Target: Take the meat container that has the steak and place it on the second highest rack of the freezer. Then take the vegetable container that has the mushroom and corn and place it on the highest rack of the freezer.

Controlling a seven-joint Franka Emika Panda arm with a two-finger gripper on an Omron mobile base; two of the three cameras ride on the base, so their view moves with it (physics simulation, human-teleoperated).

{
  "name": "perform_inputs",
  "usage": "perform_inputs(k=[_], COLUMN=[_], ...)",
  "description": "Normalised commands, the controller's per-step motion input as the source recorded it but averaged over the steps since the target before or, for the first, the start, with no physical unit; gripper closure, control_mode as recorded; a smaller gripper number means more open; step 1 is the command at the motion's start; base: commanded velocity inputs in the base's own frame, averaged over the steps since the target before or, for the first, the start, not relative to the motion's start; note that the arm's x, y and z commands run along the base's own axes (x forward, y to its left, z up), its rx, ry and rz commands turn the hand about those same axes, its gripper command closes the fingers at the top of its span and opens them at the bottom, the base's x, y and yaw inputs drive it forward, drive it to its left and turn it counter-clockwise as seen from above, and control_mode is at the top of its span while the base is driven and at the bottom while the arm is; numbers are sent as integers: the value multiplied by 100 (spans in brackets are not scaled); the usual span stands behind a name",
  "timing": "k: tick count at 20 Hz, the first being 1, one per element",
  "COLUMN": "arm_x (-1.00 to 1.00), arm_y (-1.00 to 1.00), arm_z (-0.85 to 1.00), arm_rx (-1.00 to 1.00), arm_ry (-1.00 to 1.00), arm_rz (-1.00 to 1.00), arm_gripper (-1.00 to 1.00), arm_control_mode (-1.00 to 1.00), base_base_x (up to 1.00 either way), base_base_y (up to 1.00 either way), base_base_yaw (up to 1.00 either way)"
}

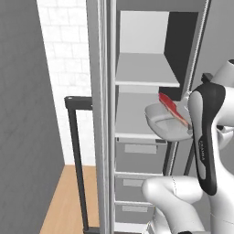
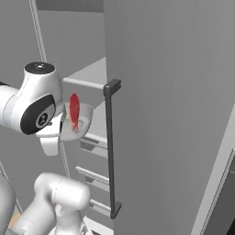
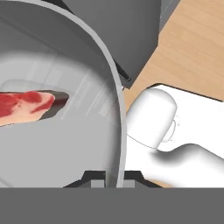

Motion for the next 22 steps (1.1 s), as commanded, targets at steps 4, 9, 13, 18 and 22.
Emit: perform_inputs(k=[4,9,13,18,22], arm_x=[0,0,0,0,0], arm_y=[0,0,0,0,0], arm_z=[0,0,0,0,0], arm_rx=[0,0,0,0,0], arm_ry=[0,0,0,0,0], arm_rz=[0,0,0,0,0], arm_gripper=[100,100,100,100,100], arm_control_mode=[100,100,100,100,100], base_base_x=[41,21,9,3,-5], base_base_y=[45,58,68,74,68], base_base_yaw=[-1,0,0,-1,-2])
